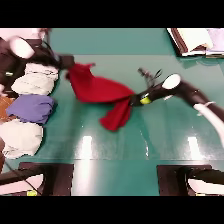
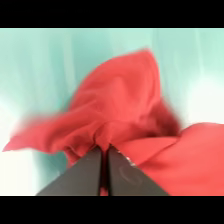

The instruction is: Fold the shirts.

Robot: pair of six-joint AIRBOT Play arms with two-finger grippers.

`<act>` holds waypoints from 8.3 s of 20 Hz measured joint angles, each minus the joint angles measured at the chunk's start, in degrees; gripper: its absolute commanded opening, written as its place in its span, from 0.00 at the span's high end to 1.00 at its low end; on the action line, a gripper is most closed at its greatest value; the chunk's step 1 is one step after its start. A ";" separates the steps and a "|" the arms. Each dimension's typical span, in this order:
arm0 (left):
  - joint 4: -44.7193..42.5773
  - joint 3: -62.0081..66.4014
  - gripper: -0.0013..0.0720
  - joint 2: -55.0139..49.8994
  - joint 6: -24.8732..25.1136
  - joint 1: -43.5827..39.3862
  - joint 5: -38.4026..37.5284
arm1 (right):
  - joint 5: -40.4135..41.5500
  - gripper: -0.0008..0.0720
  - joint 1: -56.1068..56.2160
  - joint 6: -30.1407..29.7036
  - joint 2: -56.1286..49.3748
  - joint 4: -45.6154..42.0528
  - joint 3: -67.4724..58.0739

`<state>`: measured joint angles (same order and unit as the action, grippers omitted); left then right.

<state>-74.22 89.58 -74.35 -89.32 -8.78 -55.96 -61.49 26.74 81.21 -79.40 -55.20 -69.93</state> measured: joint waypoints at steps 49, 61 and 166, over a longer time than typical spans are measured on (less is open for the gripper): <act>7.43 -46.47 0.24 14.62 3.63 6.60 -10.47 | -16.26 0.49 -23.63 4.31 10.75 -8.52 -2.12; 20.09 -63.39 0.33 20.28 8.17 3.48 0.79 | -13.57 0.49 -23.69 4.17 15.06 -4.68 3.32; -6.71 4.85 0.95 -17.86 -2.27 1.29 1.01 | -25.38 0.97 -31.54 4.48 -23.19 -14.99 -40.59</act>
<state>-80.93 94.43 -92.20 -91.59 -7.49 -54.96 -86.87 -4.80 85.69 -102.59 -70.19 -110.52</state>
